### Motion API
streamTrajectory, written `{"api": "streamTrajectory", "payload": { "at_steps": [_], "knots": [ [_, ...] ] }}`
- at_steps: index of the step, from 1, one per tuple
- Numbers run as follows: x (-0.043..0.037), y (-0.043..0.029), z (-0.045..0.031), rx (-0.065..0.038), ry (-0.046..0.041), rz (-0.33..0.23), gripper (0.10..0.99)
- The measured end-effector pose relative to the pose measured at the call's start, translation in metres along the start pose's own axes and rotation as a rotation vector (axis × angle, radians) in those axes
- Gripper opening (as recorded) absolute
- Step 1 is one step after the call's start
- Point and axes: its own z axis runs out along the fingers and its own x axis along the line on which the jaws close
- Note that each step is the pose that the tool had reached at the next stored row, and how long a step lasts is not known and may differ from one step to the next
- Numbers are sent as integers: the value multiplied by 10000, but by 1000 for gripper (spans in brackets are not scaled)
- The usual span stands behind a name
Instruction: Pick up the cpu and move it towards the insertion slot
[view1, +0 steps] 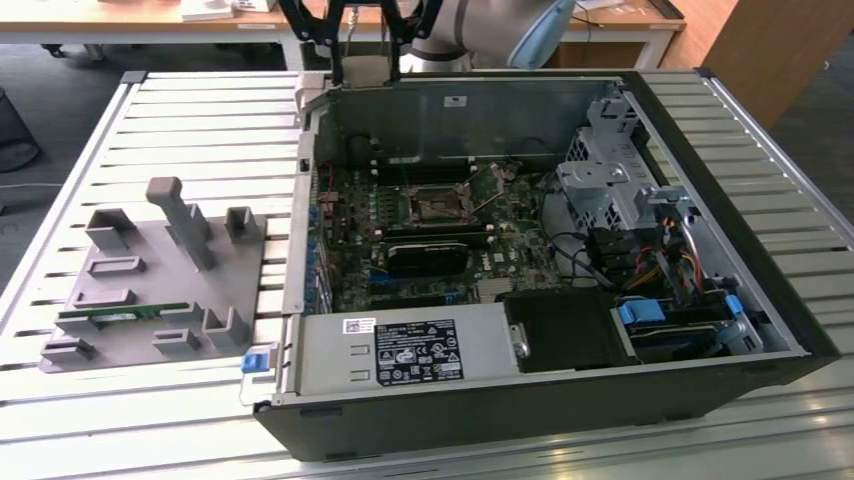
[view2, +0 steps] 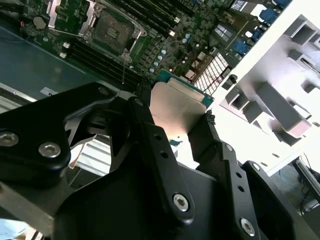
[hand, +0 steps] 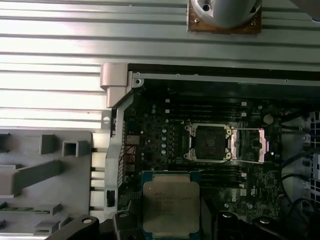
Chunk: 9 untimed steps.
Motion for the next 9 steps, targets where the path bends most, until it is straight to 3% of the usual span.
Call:
{"api": "streamTrajectory", "payload": {
  "at_steps": [9],
  "knots": [
    [-203,136,42,14,-2,11,545]
  ]
}}
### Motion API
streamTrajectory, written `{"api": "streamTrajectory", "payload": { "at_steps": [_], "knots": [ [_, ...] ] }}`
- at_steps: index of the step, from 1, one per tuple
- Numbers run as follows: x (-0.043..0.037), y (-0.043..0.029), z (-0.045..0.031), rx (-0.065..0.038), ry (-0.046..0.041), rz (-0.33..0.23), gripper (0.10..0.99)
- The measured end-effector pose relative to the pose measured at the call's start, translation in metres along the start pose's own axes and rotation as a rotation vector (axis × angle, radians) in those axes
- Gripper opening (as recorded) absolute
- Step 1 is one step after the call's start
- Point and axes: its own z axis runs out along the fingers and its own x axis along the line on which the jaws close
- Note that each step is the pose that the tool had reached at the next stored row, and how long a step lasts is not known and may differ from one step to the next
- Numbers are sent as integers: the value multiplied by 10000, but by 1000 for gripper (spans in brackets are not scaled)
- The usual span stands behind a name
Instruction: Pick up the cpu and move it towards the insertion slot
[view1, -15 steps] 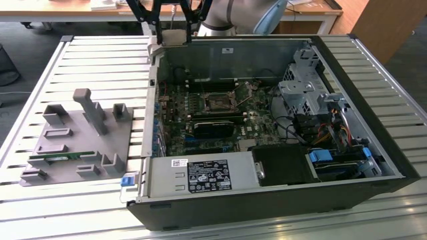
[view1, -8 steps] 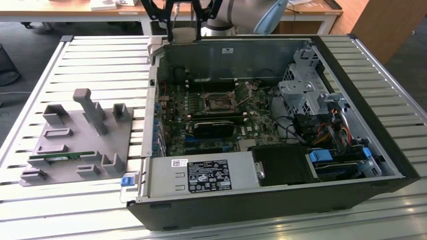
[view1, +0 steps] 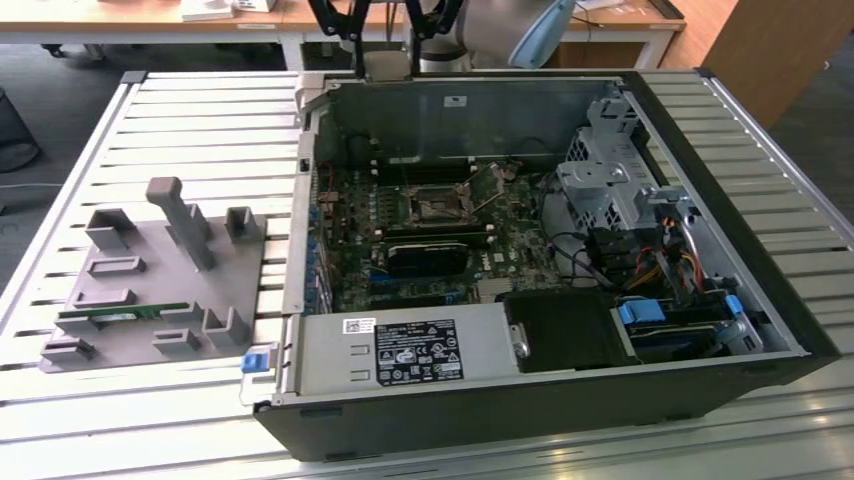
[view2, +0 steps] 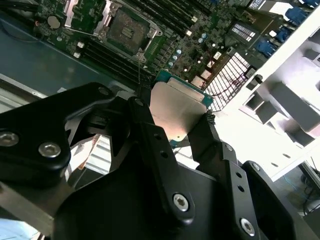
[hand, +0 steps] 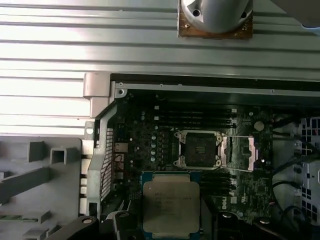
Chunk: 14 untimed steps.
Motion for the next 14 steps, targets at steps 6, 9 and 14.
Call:
{"api": "streamTrajectory", "payload": {
  "at_steps": [6,9,14],
  "knots": [
    [-142,69,16,1,-1,13,545],
    [-211,106,22,1,0,18,545],
    [-317,166,37,1,-2,34,545]
  ]
}}
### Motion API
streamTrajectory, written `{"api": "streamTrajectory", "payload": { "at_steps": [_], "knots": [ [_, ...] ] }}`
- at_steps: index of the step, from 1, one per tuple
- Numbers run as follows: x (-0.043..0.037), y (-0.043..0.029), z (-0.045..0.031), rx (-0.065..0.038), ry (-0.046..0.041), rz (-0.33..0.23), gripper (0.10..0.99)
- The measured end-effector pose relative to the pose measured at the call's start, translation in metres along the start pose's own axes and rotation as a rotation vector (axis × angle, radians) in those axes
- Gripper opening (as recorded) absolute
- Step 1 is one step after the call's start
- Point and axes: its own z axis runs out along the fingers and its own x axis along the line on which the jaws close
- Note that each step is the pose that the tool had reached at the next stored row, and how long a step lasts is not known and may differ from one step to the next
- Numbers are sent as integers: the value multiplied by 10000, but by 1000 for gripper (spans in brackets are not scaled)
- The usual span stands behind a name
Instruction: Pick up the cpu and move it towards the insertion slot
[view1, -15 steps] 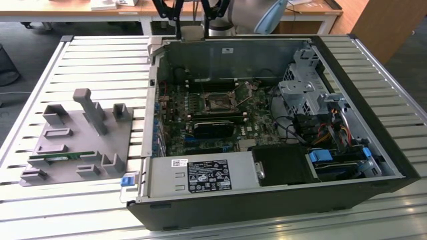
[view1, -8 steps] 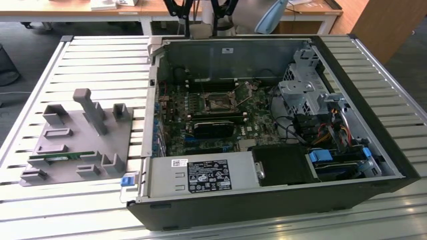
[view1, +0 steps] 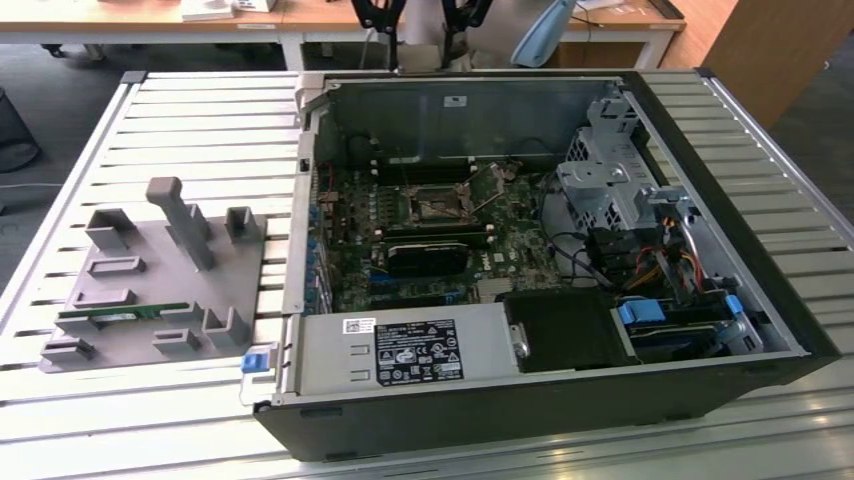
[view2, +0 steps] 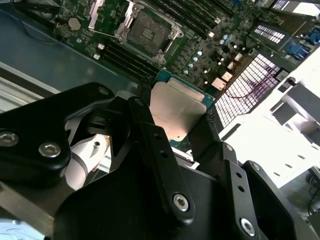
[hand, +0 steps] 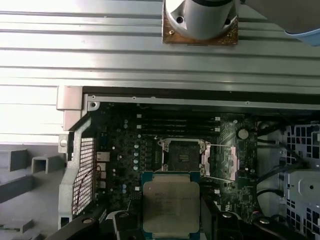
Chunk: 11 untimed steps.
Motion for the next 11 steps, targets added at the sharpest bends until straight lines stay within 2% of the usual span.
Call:
{"api": "streamTrajectory", "payload": {
  "at_steps": [11],
  "knots": [
    [-163,59,53,1,-21,298,545]
  ]
}}
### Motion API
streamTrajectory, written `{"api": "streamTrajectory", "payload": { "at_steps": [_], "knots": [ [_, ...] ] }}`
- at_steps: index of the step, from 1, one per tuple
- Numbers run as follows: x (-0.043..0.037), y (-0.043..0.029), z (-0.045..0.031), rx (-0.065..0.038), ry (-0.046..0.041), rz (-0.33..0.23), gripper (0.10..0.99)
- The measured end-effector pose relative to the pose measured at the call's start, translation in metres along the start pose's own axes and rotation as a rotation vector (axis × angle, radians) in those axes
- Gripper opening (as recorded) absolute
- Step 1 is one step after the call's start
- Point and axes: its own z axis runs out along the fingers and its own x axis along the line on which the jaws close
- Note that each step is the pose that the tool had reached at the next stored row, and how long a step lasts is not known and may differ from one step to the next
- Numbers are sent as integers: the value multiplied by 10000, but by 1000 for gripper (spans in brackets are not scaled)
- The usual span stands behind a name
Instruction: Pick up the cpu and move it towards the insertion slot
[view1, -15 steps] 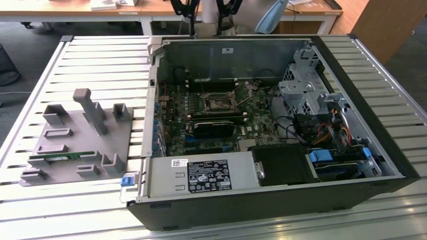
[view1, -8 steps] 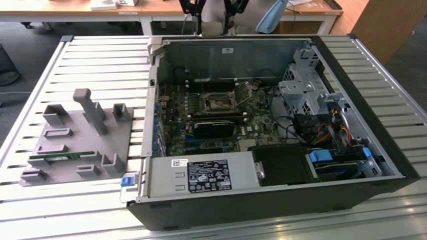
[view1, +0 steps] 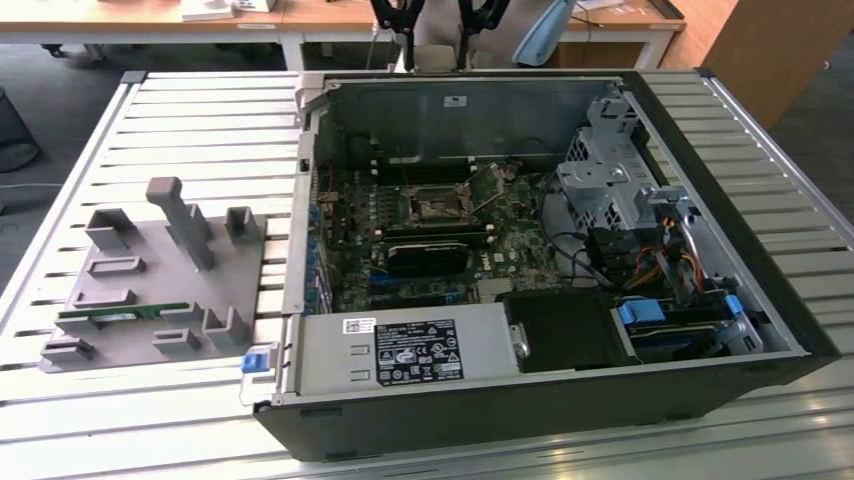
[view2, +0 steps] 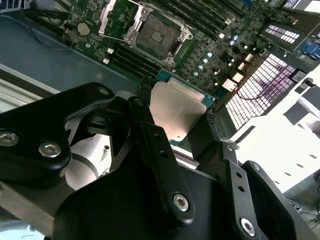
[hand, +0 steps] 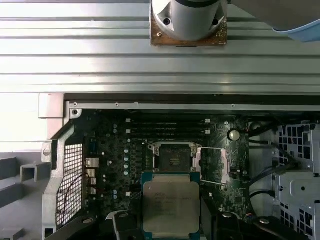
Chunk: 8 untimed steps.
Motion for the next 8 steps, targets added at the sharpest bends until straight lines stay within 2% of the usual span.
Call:
{"api": "streamTrajectory", "payload": {
  "at_steps": [4,8],
  "knots": [
    [-50,32,13,1,-5,71,545],
    [-62,93,24,1,-10,110,545]
  ]
}}
